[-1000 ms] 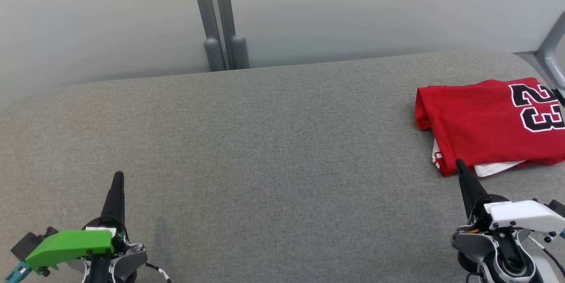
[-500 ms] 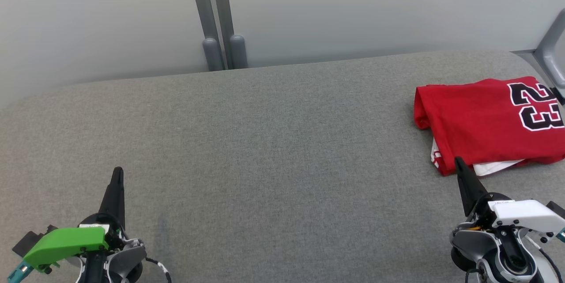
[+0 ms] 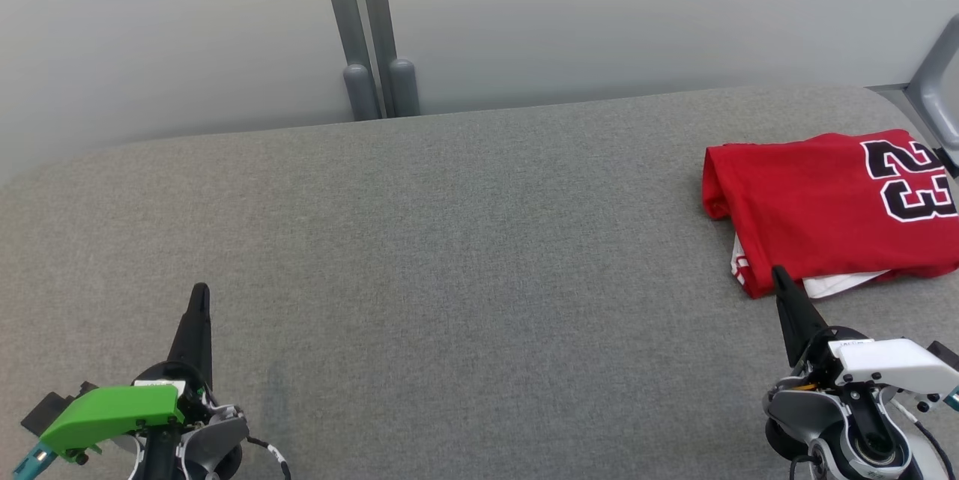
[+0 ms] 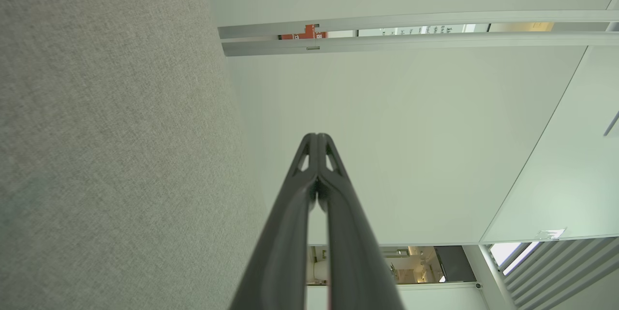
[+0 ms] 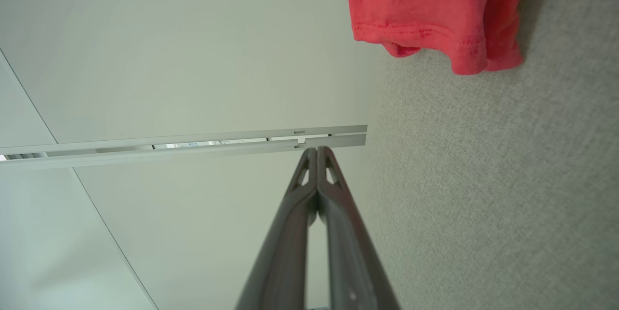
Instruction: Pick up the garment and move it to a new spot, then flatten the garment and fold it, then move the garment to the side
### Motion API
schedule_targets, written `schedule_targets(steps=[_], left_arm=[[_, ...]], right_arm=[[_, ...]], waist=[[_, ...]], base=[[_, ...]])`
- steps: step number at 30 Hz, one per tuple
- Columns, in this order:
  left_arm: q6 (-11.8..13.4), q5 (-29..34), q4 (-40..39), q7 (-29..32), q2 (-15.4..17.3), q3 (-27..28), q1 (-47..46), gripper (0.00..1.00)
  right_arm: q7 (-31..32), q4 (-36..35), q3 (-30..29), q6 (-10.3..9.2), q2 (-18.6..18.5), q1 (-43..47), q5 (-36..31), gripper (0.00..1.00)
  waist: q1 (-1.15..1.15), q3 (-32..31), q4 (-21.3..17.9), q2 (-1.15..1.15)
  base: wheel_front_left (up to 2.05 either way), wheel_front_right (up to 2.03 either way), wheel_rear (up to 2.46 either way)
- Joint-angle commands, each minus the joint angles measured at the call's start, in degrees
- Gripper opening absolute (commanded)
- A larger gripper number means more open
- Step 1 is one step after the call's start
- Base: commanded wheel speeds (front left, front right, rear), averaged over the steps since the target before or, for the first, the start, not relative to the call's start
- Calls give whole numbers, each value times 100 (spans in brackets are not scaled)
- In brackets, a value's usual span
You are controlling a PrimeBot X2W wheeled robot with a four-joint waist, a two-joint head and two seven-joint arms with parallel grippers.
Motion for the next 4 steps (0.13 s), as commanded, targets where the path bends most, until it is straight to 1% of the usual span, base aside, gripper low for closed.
schedule_targets(steps=[1,4], left_arm=[[-25,-2,7,23,40,16,-64,0],[-24,-3,7,23,40,16,-64,0]], right_arm=[[24,-28,-13,4,0,-39,38,0],[24,-28,-14,4,1,-39,37,0]], waist=[[0,0,0,0],[0,0,0,0]], base=[[0,0,0],[0,0,0]])
